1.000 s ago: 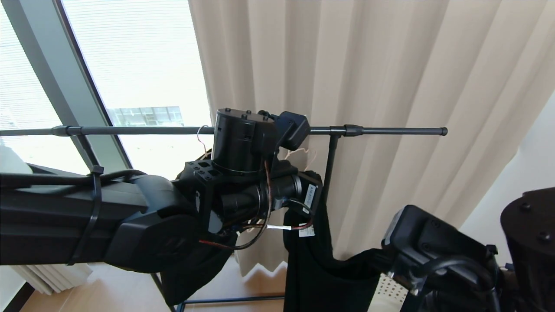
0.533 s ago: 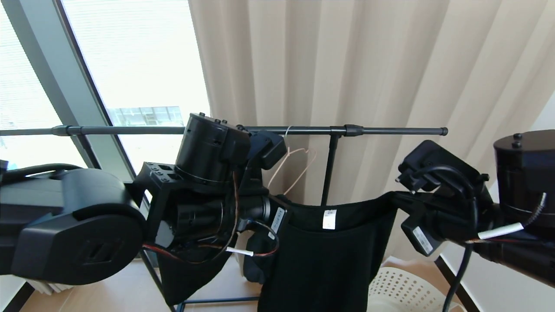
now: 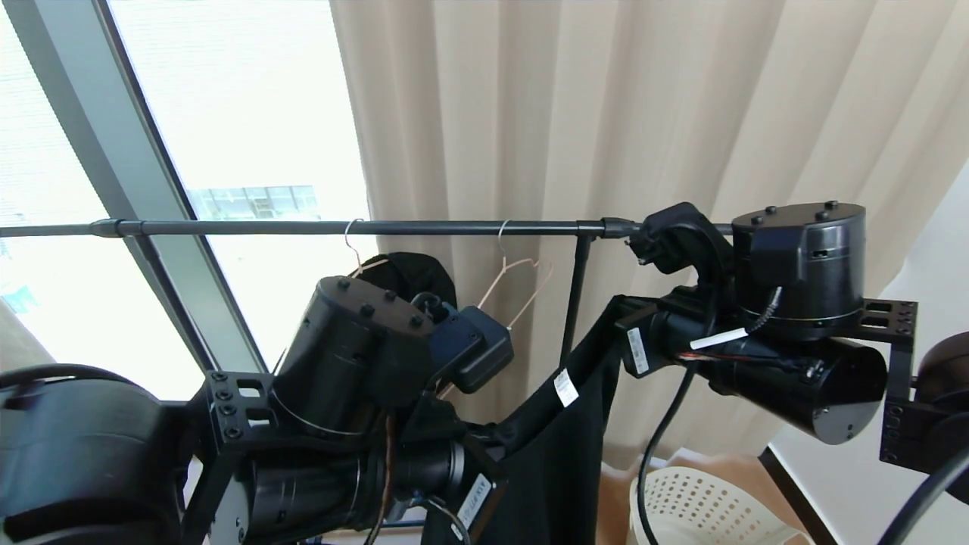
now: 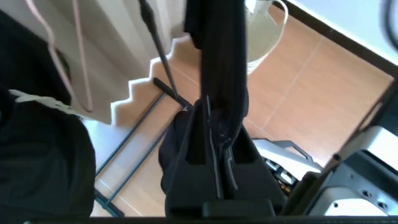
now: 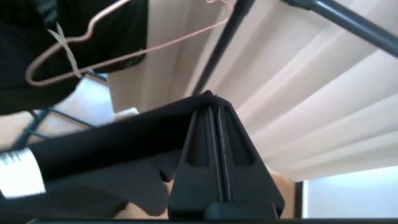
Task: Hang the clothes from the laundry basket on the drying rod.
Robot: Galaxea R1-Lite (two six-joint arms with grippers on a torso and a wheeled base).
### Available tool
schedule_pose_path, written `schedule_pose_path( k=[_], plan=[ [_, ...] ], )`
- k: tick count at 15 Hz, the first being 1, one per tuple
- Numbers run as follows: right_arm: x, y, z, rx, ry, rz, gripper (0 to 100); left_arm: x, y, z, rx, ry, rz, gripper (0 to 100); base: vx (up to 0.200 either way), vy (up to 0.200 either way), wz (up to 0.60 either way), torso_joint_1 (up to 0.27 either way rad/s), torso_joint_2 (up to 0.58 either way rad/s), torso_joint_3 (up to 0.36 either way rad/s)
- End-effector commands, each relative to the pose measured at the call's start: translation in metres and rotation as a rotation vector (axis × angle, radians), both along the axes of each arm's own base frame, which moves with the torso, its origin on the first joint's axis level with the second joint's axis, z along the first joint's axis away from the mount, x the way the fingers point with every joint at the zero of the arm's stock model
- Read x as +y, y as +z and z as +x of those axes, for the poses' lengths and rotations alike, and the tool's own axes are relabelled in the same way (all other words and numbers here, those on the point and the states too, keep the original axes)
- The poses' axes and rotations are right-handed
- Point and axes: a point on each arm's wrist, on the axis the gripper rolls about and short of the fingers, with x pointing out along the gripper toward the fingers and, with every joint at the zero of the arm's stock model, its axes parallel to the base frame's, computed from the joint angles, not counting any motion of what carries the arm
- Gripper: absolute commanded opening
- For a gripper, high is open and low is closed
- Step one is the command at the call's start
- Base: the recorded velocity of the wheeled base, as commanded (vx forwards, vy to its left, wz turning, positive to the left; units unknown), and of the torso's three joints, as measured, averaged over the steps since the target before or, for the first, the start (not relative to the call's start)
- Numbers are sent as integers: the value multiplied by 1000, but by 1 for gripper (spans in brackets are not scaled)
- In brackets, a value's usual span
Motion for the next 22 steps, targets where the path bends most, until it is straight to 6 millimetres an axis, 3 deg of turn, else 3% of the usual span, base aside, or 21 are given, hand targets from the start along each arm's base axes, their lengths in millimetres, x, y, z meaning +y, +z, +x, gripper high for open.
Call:
schedule_pose_path(
  k=[1,6,12,19,22],
  plan=[
    [20,-8,5,23,25,20,0,-15,-2,-11,52,-25,-36,0,0,0,0,0,0,0],
    [41,-14,5,1,56,99,0,-43,-3,-16,203,56,-176,0,0,0,0,0,0,0],
    [39,-9,3,-10,56,111,0,-43,-5,-14,206,74,-177,0,0,0,0,0,0,0],
    [2,6,10,-56,-29,70,0,-9,-5,29,133,238,-145,0,0,0,0,0,0,0],
    [-13,-1,2,-61,-30,-37,0,1,-9,46,102,286,-117,0,0,0,0,0,0,0]
  ],
)
